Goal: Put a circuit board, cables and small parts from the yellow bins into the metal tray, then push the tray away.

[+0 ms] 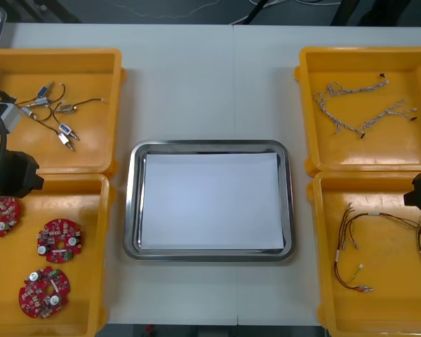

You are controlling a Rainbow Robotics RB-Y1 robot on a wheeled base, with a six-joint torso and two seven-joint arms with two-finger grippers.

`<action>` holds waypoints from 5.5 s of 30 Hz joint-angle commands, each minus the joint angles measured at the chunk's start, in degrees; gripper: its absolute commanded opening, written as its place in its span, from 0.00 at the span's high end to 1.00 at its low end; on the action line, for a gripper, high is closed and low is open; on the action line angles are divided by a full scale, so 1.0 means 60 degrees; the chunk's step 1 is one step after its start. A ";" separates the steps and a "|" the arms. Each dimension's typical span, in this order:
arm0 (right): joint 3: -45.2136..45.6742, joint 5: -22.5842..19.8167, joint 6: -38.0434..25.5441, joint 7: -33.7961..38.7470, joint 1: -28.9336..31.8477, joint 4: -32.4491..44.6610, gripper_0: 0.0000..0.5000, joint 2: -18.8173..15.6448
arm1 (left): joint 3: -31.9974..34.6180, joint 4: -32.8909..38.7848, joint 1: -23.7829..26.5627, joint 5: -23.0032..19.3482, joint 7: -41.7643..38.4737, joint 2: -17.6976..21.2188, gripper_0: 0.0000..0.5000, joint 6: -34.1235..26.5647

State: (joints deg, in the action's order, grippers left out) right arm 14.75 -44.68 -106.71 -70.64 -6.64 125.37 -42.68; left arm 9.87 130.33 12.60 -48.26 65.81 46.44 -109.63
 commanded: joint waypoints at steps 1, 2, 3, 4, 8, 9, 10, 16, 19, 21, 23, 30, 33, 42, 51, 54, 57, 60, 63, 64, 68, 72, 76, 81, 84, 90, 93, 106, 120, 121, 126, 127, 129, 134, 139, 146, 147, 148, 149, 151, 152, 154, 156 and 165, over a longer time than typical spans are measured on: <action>0.0324 0.0049 0.0075 -0.0165 0.0139 0.0286 0.00 0.0082 | 0.0259 0.0266 -0.0166 -0.0042 0.0560 0.0390 0.00 -0.0062; 0.0324 0.0049 0.0075 -0.0165 0.0139 0.0286 0.00 0.0082 | 0.0259 0.0266 -0.0166 -0.0042 0.0560 0.0390 0.00 -0.0062; 0.0324 0.0049 0.0075 -0.0165 0.0139 0.0286 0.00 0.0082 | 0.0259 0.0266 -0.0166 -0.0042 0.0560 0.0390 0.00 -0.0062; 0.0324 0.0049 0.0075 -0.0165 0.0139 0.0286 0.00 0.0082 | 0.0259 0.0266 -0.0166 -0.0042 0.0560 0.0390 0.00 -0.0062; 0.0324 0.0049 0.0075 -0.0165 0.0139 0.0286 0.00 0.0082 | 0.0259 0.0266 -0.0166 -0.0042 0.0560 0.0390 0.00 -0.0062; 0.0324 0.0049 0.0075 -0.0165 0.0139 0.0286 0.00 0.0082 | 0.0259 0.0266 -0.0166 -0.0042 0.0560 0.0390 0.00 -0.0062; 0.0324 0.0049 0.0075 -0.0165 0.0139 0.0286 0.00 0.0082 | 0.0259 0.0266 -0.0166 -0.0042 0.0560 0.0390 0.00 -0.0062; 0.0324 0.0049 0.0075 -0.0165 0.0139 0.0286 0.00 0.0082 | 0.0259 0.0266 -0.0166 -0.0042 0.0560 0.0390 0.00 -0.0062; 0.0324 0.0049 0.0075 -0.0165 0.0139 0.0286 0.00 0.0082 | 0.0259 0.0266 -0.0166 -0.0042 0.0560 0.0390 0.00 -0.0062; 0.0324 0.0049 0.0075 -0.0165 0.0139 0.0286 0.00 0.0082 | 0.0259 0.0266 -0.0166 -0.0042 0.0560 0.0390 0.00 -0.0062; 0.0324 0.0049 0.0075 -0.0165 0.0139 0.0286 0.00 0.0082 | 0.0259 0.0266 -0.0166 -0.0042 0.0560 0.0390 0.00 -0.0062; 0.0324 0.0049 0.0075 -0.0165 0.0139 0.0286 0.00 0.0082 | 0.0259 0.0266 -0.0166 -0.0042 0.0560 0.0390 0.00 -0.0062; 0.0324 0.0049 0.0075 -0.0165 0.0139 0.0286 0.00 0.0082 | 0.0259 0.0266 -0.0166 -0.0042 0.0560 0.0390 0.00 -0.0062; 0.0324 0.0049 0.0075 -0.0165 0.0139 0.0286 0.00 0.0082 | 0.0259 0.0266 -0.0166 -0.0042 0.0560 0.0390 0.00 -0.0062; 0.0324 0.0049 0.0075 -0.0165 0.0139 0.0286 0.00 0.0082 | 0.0259 0.0266 -0.0166 -0.0042 0.0560 0.0390 0.00 -0.0062; 0.0324 0.0049 0.0075 -0.0165 0.0139 0.0286 0.00 0.0082 | 0.0259 0.0266 -0.0166 -0.0042 0.0560 0.0390 0.00 -0.0062; 0.0324 0.0049 0.0075 -0.0165 0.0139 0.0286 0.00 0.0082 | 0.0259 0.0266 -0.0166 -0.0042 0.0560 0.0390 0.00 -0.0062; 0.0324 0.0049 0.0075 -0.0165 0.0139 0.0286 0.00 0.0082 | 0.0259 0.0266 -0.0166 -0.0042 0.0560 0.0390 0.00 -0.0062; 0.0324 0.0049 0.0075 -0.0165 0.0139 0.0286 0.00 0.0082 | 0.0259 0.0266 -0.0166 -0.0042 0.0560 0.0390 0.00 -0.0062; 0.0324 0.0049 0.0075 -0.0165 0.0139 0.0286 0.00 0.0082 | 0.0259 0.0266 -0.0166 -0.0042 0.0560 0.0390 0.00 -0.0062; 0.0324 0.0049 0.0075 -0.0165 0.0139 0.0286 0.00 0.0082 | 0.0259 0.0266 -0.0166 -0.0042 0.0560 0.0390 0.00 -0.0062; 0.0324 0.0049 0.0075 -0.0165 0.0139 0.0286 0.00 0.0082 | 0.0259 0.0266 -0.0166 -0.0042 0.0560 0.0390 0.00 -0.0062; 0.0324 0.0049 0.0075 -0.0165 0.0139 0.0286 0.00 0.0082 | 0.0259 0.0266 -0.0166 -0.0042 0.0560 0.0390 0.00 -0.0062; 0.0324 0.0049 0.0075 -0.0165 0.0139 0.0286 0.00 0.0082 | 0.0259 0.0266 -0.0166 -0.0042 0.0560 0.0390 0.00 -0.0062; 0.0324 0.0049 0.0075 -0.0165 0.0139 0.0286 0.00 0.0082 | 0.0259 0.0266 -0.0166 -0.0042 0.0560 0.0390 0.00 -0.0062; 0.0324 0.0049 0.0075 -0.0165 0.0139 0.0286 0.00 0.0082 | 0.0259 0.0266 -0.0166 -0.0042 0.0560 0.0390 0.00 -0.0062; 0.0324 0.0049 0.0075 -0.0165 0.0139 0.0286 0.00 0.0082 | 0.0259 0.0266 -0.0166 -0.0042 0.0560 0.0390 0.00 -0.0062; 0.0324 0.0049 0.0075 -0.0165 0.0139 0.0286 0.00 0.0082 | 0.0259 0.0266 -0.0166 -0.0042 0.0560 0.0390 0.00 -0.0062; 0.0354 -0.0039 -0.0262 -0.0136 0.0681 0.0125 0.00 -0.0284 | 0.0435 0.0192 -0.0547 -0.0203 0.0604 0.0082 0.00 -0.0062; 0.0368 -0.0039 -0.0335 -0.0136 0.0711 0.0125 0.00 -0.0299 | 0.0479 0.0192 -0.0562 -0.0262 0.0604 0.0082 0.00 -0.0062; 0.0603 -0.0068 -0.0350 -0.0297 0.0916 0.0110 0.00 -0.0313 | 0.0948 0.0192 -0.1001 -0.0760 0.0633 0.0302 0.00 0.0136; 0.0632 -0.0083 -0.0350 -0.0341 0.0960 0.0110 0.00 -0.0313 | 0.1021 0.0192 -0.1207 -0.0877 0.0633 0.0419 0.00 0.0385; 0.0647 -0.0068 -0.0350 -0.0414 0.1018 0.0110 0.00 -0.0313 | 0.1094 0.0207 -0.1470 -0.0950 0.0663 0.0609 0.00 0.0649; 0.0647 0.0064 -0.0145 -0.0883 0.1209 0.0110 0.00 -0.0313 | 0.1490 0.0441 -0.2334 -0.1053 0.0721 0.0961 0.00 0.1264; 0.0866 0.0122 0.0178 -0.2084 0.1355 -0.0227 0.00 -0.0138 | 0.1885 0.0617 -0.3111 -0.1082 0.0765 0.1195 0.00 0.1630; 0.1291 0.0166 0.0676 -0.3637 0.1443 -0.1252 0.00 0.0214 | 0.2500 0.0690 -0.3843 -0.1082 0.0751 0.1210 0.00 0.1747; 0.1291 0.0225 0.0822 -0.3784 0.1502 -0.1355 0.00 0.0214 | 0.2603 0.0690 -0.3960 -0.1082 0.0736 0.1210 0.00 0.1806; 0.1291 0.0254 0.0910 -0.3857 0.1546 -0.1413 0.00 0.0214 | 0.2647 0.0690 -0.4034 -0.1082 0.0736 0.1210 0.00 0.1835; 0.1291 0.0283 0.1101 -0.3945 0.1648 -0.1501 0.00 0.0214 | 0.2735 0.0690 -0.4136 -0.1082 0.0721 0.1210 0.00 0.1894; 0.1291 0.0298 0.1379 -0.3974 0.1765 -0.1633 0.00 0.0229 | 0.2852 0.0705 -0.4312 -0.1067 0.0721 0.1225 0.00 0.1953; 0.1262 0.0327 0.1525 -0.4003 0.1838 -0.1706 0.00 0.0229 | 0.2925 0.0690 -0.4415 -0.1082 0.0721 0.1210 0.00 0.1982; 0.1247 0.0371 0.1701 -0.4062 0.1941 -0.1765 0.00 0.0258 | 0.3042 0.0690 -0.4532 -0.1038 0.0692 0.1210 0.00 0.2040; 0.1233 0.0415 0.1921 -0.4135 0.2073 -0.1780 0.00 0.0360 | 0.3130 0.0690 -0.4693 -0.0936 0.0546 0.1210 0.00 0.2099; 0.1159 0.0723 0.2419 -0.4355 0.2454 -0.1780 0.00 0.0815 | 0.2954 0.0690 -0.4649 -0.0071 -0.0377 0.0990 0.00 0.1923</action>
State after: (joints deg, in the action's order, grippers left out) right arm 20.71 -41.46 -93.26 -94.77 6.15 114.38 -39.39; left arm 26.94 132.87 -14.19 -50.38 65.80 51.38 -97.62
